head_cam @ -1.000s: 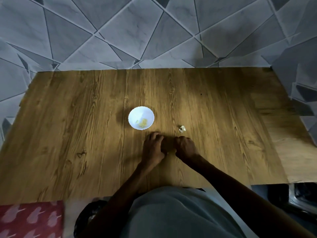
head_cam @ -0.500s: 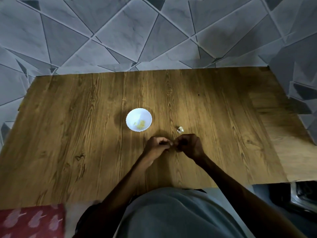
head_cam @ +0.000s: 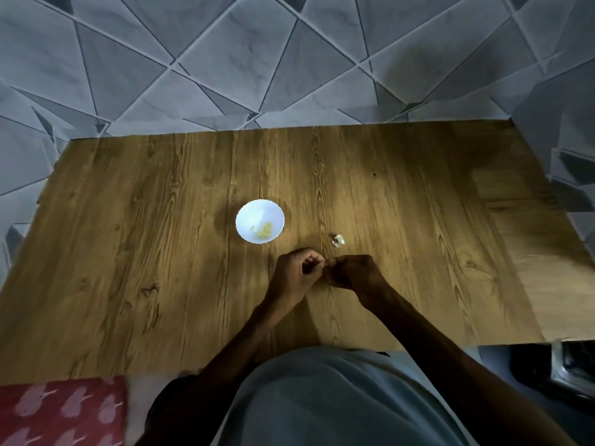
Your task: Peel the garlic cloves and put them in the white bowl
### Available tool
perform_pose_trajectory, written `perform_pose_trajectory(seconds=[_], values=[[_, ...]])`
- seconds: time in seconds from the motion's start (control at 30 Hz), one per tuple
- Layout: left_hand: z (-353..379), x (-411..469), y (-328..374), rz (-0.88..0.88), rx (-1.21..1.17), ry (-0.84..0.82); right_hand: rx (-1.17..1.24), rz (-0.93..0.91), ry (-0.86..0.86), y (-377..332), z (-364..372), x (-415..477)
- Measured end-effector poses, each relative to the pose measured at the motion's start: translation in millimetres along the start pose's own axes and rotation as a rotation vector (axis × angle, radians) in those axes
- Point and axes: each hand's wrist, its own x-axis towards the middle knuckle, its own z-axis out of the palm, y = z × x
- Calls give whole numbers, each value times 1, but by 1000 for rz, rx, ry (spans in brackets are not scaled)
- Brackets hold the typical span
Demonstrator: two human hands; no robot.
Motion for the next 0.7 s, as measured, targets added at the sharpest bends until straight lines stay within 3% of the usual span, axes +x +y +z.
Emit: perform_pose_trajectory(seconds=[0.1, 0.2, 0.27, 0.43, 0.7], values=[[2, -4, 0, -72, -38, 12, 28, 113, 32, -2, 2, -2], [2, -6, -2, -406, -390, -18, -83, -38, 15, 3, 0, -4], [0, -8, -2, -489, -556, -42, -150, -92, 41, 7, -1, -2], [-1, -15, -1, -403, -464, 5, -529, -255, 96, 13, -2, 2], [5, -17, -8, -337, -275, 31, -955, -519, 10, 11, -8, 5]])
